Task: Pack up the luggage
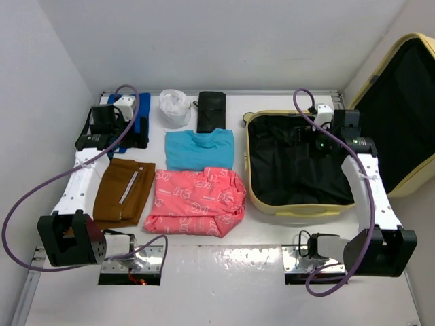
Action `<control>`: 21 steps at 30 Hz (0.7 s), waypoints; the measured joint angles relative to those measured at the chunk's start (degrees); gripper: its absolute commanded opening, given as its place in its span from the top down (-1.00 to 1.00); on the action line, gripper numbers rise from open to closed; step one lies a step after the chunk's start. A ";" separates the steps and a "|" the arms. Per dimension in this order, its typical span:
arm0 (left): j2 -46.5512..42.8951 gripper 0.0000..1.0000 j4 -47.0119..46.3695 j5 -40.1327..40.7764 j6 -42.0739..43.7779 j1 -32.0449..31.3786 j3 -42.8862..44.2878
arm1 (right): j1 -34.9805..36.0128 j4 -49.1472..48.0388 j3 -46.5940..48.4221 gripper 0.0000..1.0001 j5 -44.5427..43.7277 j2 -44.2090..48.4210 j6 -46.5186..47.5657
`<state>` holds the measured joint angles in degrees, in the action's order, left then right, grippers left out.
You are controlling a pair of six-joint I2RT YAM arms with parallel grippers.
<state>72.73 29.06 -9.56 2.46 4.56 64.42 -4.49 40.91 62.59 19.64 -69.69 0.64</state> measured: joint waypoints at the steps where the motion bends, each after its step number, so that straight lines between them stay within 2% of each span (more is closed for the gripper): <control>1: 0.00 -0.98 0.02 0.39 -0.20 0.00 -0.11 | 0.11 0.00 0.00 -1.00 0.02 0.00 0.17; 8: 0.02 -0.98 0.42 4.33 -0.59 -0.02 -1.25 | 1.40 0.42 0.00 -1.00 0.20 0.00 1.68; 15: 2.89 -0.98 5.60 12.76 0.42 -0.37 -6.93 | 2.89 0.92 0.00 -1.00 0.15 0.00 3.06; 21: 6.84 -0.98 9.55 14.16 1.14 -0.50 -9.11 | 3.56 1.25 0.00 -1.00 0.15 -0.13 3.50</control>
<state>79.57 38.61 4.60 3.60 4.05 55.31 -0.93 42.15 62.59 19.79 -69.82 4.14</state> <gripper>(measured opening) 0.992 0.996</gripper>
